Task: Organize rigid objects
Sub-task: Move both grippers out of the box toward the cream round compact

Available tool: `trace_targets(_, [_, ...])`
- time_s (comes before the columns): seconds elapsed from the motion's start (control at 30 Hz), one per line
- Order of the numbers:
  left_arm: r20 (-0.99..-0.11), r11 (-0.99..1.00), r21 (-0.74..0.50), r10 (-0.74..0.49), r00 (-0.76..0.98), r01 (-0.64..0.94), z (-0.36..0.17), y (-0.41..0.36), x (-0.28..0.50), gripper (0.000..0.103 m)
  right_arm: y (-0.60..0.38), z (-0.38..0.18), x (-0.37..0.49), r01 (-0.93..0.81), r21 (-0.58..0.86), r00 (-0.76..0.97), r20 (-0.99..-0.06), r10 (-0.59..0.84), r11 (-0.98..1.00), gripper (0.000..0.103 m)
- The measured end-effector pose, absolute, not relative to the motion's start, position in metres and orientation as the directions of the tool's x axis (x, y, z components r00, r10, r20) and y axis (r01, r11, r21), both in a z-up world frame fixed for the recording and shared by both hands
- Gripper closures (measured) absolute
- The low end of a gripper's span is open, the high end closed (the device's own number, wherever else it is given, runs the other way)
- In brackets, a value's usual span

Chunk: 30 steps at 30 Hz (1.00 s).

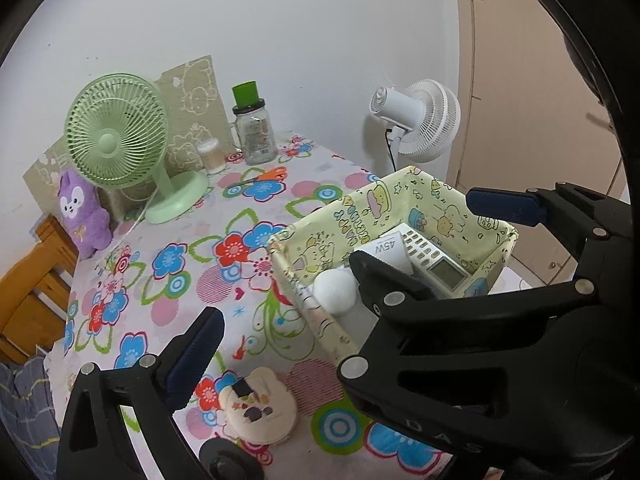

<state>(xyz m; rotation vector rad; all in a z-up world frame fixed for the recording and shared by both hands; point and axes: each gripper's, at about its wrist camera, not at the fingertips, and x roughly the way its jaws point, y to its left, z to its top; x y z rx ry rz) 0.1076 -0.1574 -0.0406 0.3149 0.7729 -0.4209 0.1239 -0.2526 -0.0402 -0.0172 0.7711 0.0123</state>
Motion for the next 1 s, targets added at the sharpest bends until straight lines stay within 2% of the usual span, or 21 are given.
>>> trace_targets(1.0, [-0.695,0.909,0.105,-0.223,0.684,0.403,-0.034,-0.077,0.067,0.0,-0.171,-0.029,0.083,-0.117,-0.04,0.746,-0.663,0.061,0.992,0.009])
